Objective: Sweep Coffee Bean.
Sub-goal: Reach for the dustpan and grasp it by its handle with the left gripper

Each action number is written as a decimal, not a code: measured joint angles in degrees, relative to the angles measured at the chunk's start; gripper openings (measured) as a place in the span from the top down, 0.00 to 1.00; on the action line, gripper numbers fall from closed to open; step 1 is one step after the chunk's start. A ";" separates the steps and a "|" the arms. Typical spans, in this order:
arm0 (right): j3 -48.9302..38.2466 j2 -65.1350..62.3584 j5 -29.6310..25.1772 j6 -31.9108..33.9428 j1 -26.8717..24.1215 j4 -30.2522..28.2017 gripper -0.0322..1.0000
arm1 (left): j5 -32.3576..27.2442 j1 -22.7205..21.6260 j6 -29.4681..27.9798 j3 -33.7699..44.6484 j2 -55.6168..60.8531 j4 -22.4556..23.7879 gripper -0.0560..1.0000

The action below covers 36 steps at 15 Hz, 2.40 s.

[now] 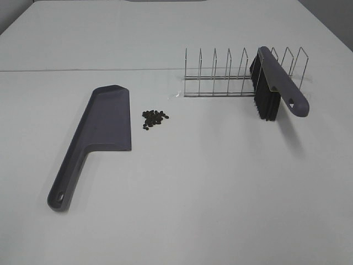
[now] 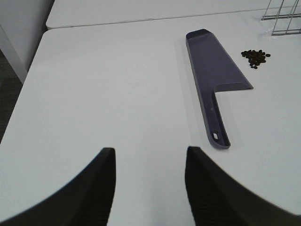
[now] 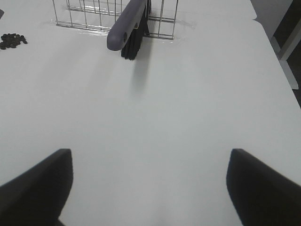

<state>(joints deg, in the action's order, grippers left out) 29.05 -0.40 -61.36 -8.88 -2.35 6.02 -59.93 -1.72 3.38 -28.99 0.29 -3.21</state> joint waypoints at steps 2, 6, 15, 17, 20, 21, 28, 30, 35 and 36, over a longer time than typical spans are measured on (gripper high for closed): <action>0.00 0.00 0.00 0.00 0.00 0.00 0.16 | 0.00 0.00 0.00 0.00 0.00 0.00 0.51; 0.00 0.00 0.00 0.00 0.00 0.00 0.16 | 0.00 0.00 0.00 0.00 0.00 0.00 0.51; 0.00 0.00 0.00 0.00 0.00 0.00 0.16 | 0.00 0.00 0.00 0.00 0.00 0.00 0.51; 0.00 0.00 0.00 0.00 0.00 0.00 0.16 | 0.00 0.00 0.00 0.00 0.00 0.00 0.51; 0.00 0.00 0.00 0.00 0.00 0.00 0.16 | 0.00 0.00 0.00 0.00 0.00 0.00 0.51; 0.00 0.00 0.00 0.00 0.00 0.00 0.16 | 0.00 0.00 0.00 0.00 0.00 0.00 0.51; 0.00 0.00 0.00 0.00 0.00 0.00 0.16 | 0.00 0.00 0.00 0.00 0.00 -0.17 0.51; 0.00 0.00 0.00 0.00 0.00 0.00 0.16 | 0.00 0.00 0.00 0.00 0.00 -0.29 0.51; 0.00 0.00 0.00 0.00 0.00 0.00 0.16 | 0.00 0.00 0.00 0.00 0.00 -0.40 0.51; 0.00 0.00 0.00 0.00 0.00 0.00 0.16 | 0.00 0.00 0.00 0.00 0.00 -0.46 0.51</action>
<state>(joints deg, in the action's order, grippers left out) 29.05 -0.40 -61.36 -8.88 -2.35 6.02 -59.93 -1.72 3.38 -28.99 0.29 -3.67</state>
